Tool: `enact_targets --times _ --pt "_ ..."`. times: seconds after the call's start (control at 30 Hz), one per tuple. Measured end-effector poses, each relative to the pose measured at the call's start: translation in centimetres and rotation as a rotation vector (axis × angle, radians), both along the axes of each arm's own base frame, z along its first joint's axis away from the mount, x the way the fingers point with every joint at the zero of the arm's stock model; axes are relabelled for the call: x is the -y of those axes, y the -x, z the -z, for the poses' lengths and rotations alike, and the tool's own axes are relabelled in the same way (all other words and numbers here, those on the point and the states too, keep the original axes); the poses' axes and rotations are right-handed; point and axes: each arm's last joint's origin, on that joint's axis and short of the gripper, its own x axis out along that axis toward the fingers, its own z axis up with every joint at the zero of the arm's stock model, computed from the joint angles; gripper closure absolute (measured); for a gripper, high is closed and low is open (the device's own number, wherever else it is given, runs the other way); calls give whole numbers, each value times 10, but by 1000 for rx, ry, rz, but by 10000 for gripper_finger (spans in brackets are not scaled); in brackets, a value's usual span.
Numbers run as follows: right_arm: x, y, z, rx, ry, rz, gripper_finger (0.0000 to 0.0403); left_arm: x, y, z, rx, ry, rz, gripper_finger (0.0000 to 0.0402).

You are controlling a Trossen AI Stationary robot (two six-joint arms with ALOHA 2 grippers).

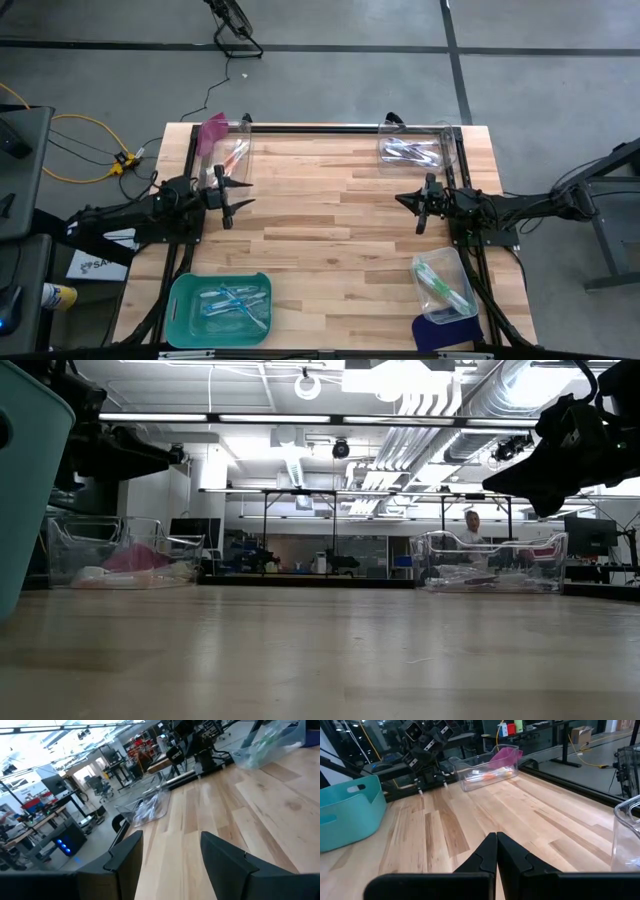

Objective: Pick & Place Toothbrushes
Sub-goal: Return to Home Position

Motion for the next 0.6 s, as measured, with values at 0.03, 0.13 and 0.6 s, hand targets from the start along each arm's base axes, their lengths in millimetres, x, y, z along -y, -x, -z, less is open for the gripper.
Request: enact_targets --times 0.03,0.13,0.6 --pt "0 0 0 0 0 0 401 0 0 0 0 -1 0 208" --pt "0 0 0 0 0 0 401 0 0 0 -1 -3 0 208" --pt "0 0 0 0 0 0 401 0 0 0 -1 -8 4 208"
